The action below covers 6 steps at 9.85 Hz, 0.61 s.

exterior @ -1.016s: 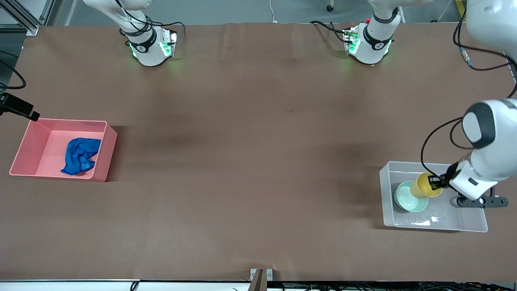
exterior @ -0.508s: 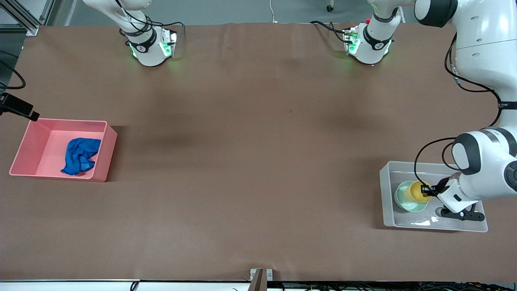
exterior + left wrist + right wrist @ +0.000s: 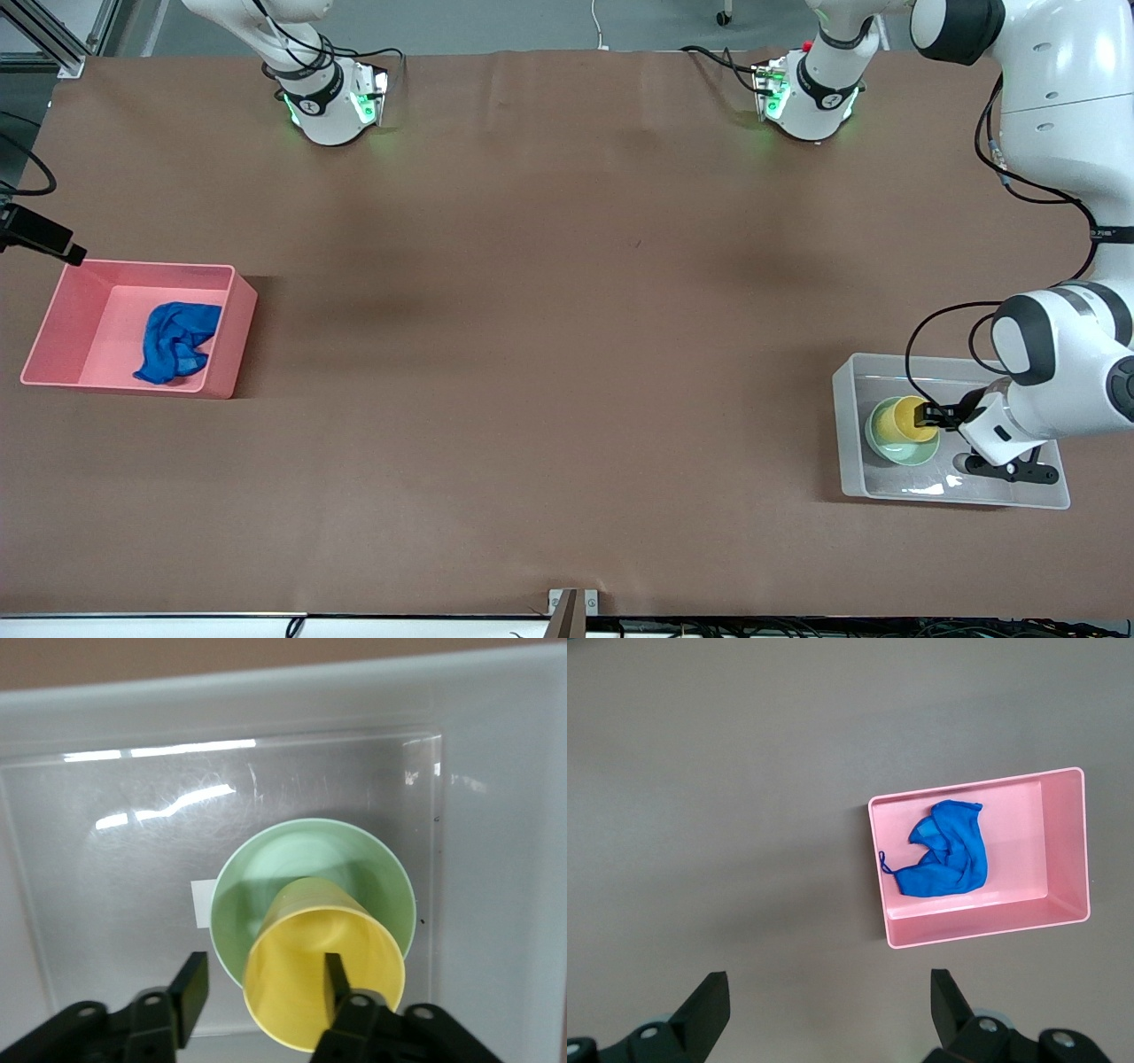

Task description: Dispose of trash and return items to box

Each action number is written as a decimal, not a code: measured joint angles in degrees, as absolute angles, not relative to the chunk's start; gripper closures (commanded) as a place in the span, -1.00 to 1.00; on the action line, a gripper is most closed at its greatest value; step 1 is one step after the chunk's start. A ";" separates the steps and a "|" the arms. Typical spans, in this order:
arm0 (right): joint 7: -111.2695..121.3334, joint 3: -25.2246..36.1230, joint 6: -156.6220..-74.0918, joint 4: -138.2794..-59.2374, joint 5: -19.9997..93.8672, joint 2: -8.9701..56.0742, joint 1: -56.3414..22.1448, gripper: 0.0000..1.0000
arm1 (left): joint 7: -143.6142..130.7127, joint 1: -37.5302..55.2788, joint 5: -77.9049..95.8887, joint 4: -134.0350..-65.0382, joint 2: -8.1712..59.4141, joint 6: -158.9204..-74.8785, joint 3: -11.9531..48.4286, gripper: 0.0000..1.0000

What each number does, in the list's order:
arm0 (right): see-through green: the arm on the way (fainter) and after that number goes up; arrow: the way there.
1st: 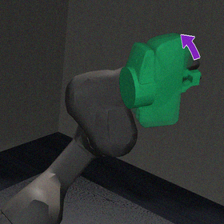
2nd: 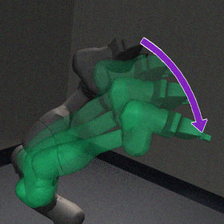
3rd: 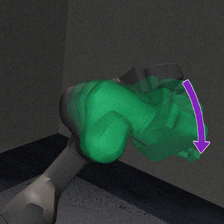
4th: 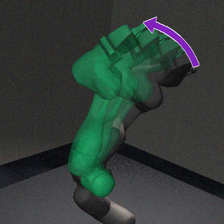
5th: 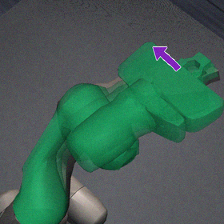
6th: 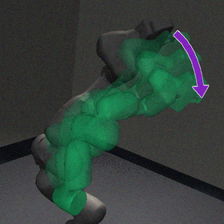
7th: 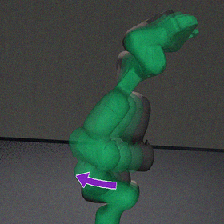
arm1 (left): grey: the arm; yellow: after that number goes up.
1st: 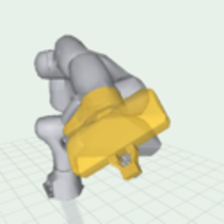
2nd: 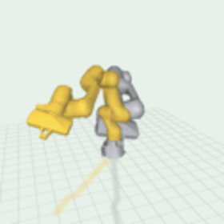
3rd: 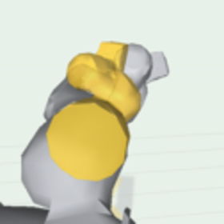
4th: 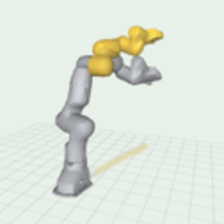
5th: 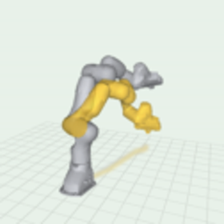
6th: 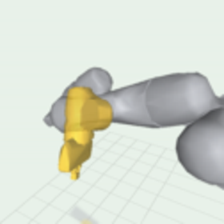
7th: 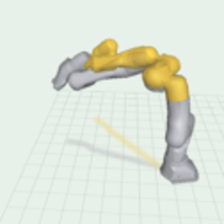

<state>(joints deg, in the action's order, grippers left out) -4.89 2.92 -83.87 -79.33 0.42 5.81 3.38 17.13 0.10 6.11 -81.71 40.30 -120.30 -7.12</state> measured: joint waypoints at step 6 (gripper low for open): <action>-4.89 2.93 -83.86 -79.41 0.42 5.84 3.43 -1.00 | 7.95 0.39 3.12 -97.97 9.01 -116.58 -4.28 -0.99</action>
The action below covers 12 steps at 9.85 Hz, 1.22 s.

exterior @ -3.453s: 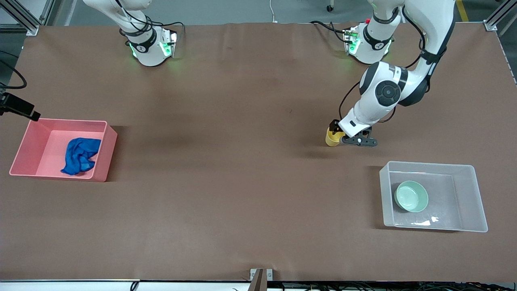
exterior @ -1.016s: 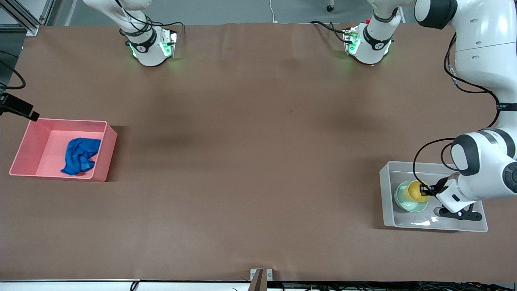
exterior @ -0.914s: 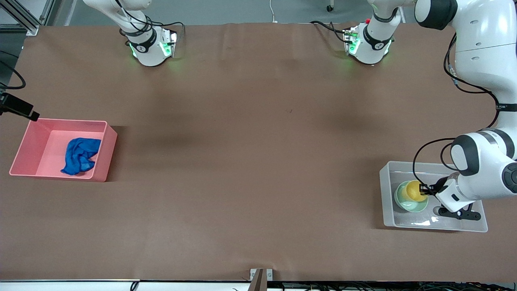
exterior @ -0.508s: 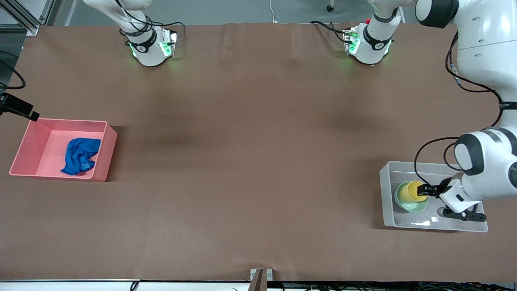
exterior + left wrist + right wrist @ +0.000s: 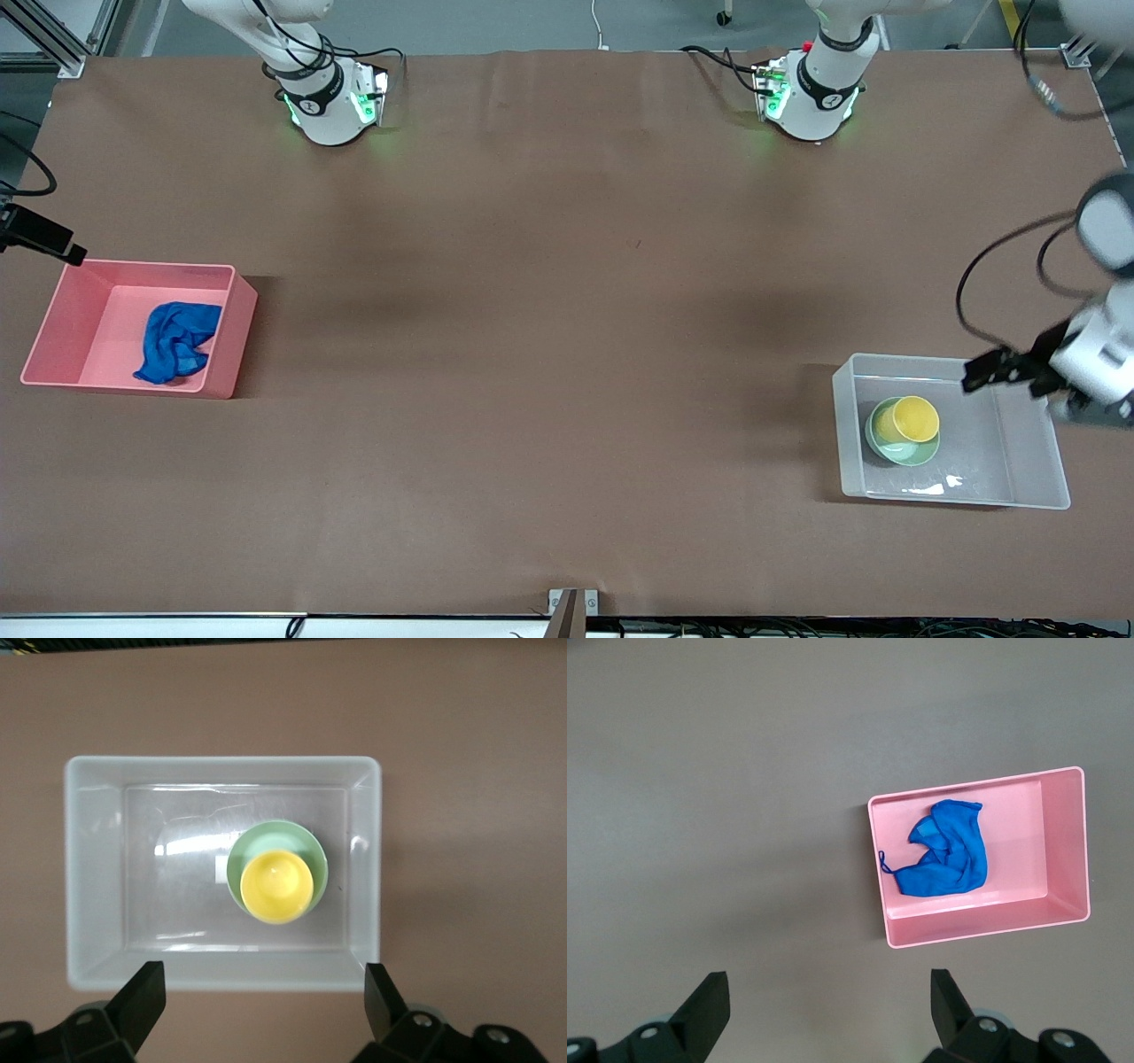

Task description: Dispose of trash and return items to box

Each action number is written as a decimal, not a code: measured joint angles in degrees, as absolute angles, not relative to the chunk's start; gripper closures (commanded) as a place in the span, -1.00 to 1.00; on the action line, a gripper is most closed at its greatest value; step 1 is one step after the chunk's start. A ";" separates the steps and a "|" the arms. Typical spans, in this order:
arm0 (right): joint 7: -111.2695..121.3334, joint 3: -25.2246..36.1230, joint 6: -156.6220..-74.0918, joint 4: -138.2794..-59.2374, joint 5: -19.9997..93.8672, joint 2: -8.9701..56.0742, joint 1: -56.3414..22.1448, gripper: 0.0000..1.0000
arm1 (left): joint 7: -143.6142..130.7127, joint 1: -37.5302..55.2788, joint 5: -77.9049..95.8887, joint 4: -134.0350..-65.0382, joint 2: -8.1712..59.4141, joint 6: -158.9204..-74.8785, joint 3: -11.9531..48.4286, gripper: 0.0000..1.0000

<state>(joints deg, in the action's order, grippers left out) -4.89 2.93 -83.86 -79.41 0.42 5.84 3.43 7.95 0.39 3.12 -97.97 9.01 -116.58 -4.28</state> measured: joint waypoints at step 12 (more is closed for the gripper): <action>-4.87 3.05 -83.86 -79.42 0.42 5.85 3.49 -1.00 | 2.99 -0.31 1.97 -80.11 1.03 -85.24 1.88 -1.00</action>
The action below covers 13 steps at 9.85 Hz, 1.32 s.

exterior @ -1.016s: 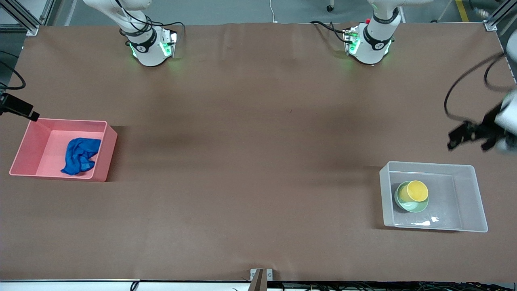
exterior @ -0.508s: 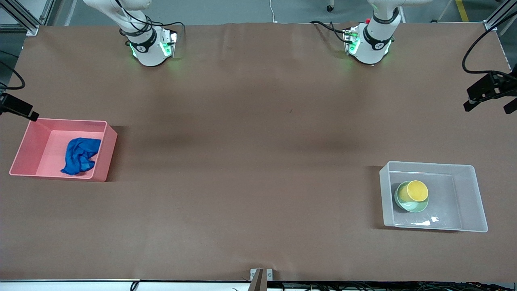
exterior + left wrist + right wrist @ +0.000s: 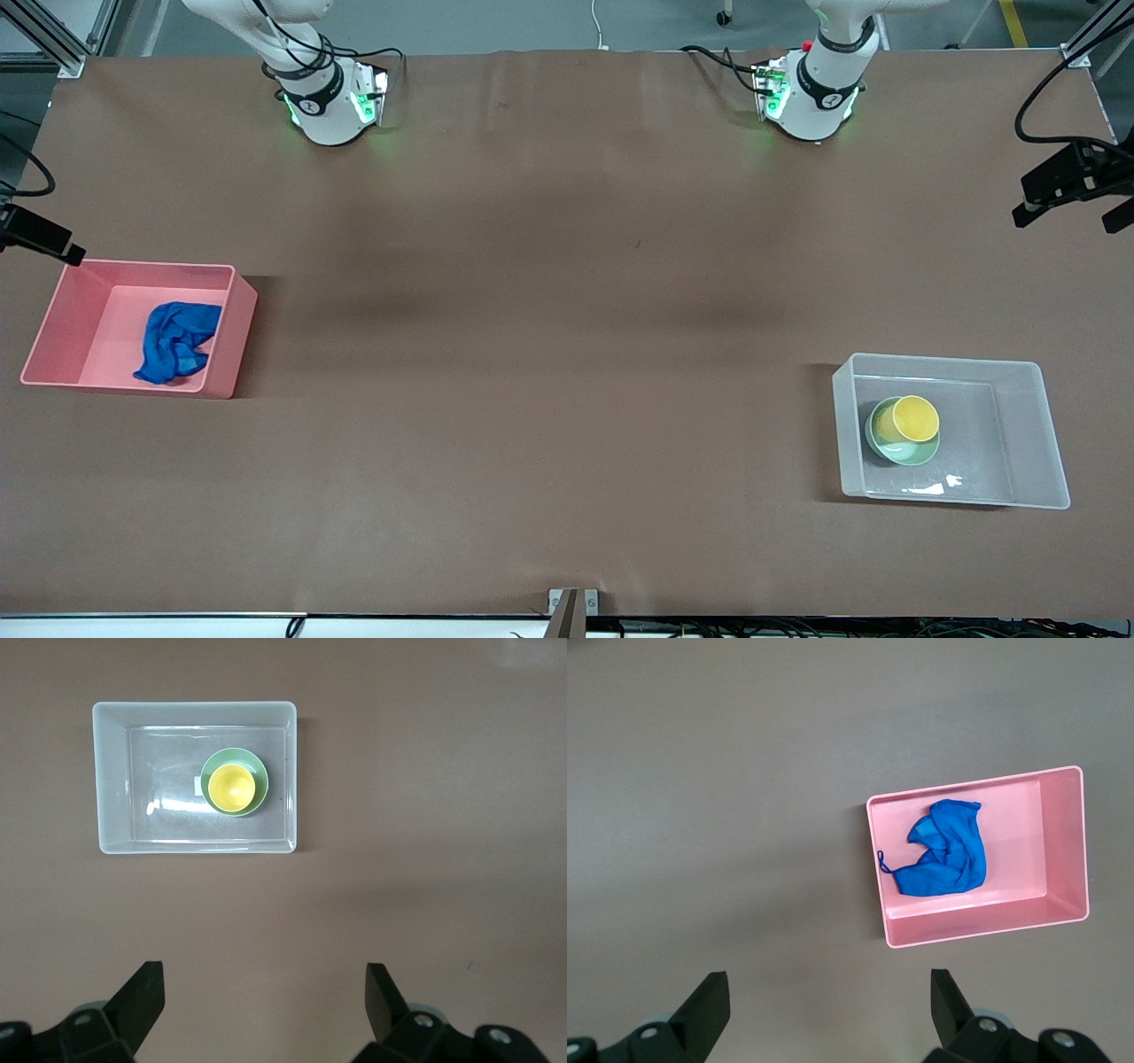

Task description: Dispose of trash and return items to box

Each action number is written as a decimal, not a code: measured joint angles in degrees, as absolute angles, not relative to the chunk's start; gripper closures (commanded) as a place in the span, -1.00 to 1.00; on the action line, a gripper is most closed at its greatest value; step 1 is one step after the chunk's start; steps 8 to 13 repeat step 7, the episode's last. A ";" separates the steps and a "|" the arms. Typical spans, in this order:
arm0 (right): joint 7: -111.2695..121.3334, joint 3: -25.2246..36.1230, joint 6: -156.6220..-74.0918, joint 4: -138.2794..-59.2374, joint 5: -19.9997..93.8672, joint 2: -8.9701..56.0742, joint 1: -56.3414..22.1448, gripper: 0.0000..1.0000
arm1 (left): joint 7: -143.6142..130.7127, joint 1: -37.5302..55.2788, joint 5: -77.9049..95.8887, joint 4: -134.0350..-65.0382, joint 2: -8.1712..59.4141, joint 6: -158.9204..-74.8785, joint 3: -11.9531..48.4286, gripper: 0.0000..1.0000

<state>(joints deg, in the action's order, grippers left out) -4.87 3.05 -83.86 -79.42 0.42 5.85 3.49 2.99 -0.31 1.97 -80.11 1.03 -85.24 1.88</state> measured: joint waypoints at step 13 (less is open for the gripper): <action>-4.87 3.20 -83.86 -79.42 0.42 5.85 3.57 -1.00 | 1.19 -0.31 1.21 -84.20 -1.06 -86.47 3.31 -1.00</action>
